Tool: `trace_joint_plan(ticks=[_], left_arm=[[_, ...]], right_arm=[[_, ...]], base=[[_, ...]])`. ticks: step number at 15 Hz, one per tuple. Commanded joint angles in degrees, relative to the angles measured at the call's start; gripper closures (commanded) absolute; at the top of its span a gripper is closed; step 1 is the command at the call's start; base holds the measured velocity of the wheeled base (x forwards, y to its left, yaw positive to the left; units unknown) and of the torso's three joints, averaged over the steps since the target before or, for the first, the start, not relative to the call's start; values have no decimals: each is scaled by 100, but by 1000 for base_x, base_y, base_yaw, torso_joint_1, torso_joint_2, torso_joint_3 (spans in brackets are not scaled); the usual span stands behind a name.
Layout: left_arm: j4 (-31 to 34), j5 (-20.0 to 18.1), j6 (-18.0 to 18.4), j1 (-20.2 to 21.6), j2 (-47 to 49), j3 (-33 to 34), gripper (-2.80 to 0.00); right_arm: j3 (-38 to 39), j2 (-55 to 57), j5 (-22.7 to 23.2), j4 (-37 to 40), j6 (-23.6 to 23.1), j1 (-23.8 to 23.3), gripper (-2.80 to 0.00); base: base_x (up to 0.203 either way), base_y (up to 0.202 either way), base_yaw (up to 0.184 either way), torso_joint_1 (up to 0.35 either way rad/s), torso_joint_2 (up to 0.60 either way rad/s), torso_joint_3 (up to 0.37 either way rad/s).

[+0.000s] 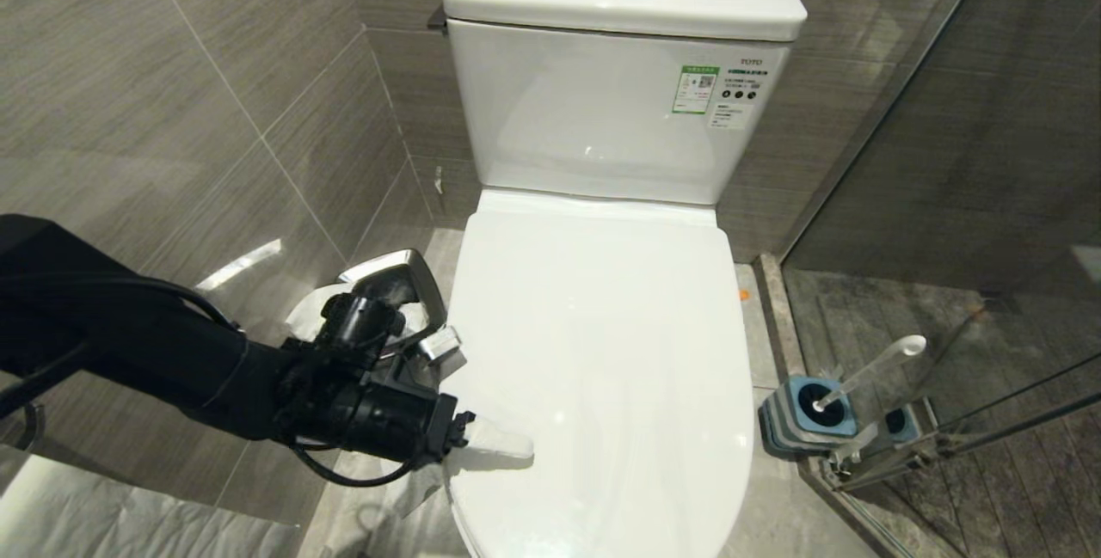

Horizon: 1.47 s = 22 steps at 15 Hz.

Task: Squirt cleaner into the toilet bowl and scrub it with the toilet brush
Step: Use the left hand to lift the toilet lid slightly

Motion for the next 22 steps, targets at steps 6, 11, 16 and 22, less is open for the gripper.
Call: trace_joint_plan(ticks=[6, 11, 16, 22], left_arm=[[-1151, -140, -1398, 204, -288, -12, -280], [-1002, -598, -1071, 514, -733, 462, -280], [-426, -556, -943, 549, -1001, 495, -280], [-377, -555, -952, 541, -1122, 486, -280]], right_arm=[[0, 5, 1, 2, -4, 6, 0], [0, 5, 1, 2, -4, 6, 0], [0, 5, 1, 2, -4, 13, 0], [0, 5, 1, 2, -4, 6, 0]], base=[[0, 0, 0, 0, 0, 0], [0, 0, 0, 0, 0, 0], [0, 0, 0, 0, 0, 0], [0, 0, 0, 0, 0, 0]])
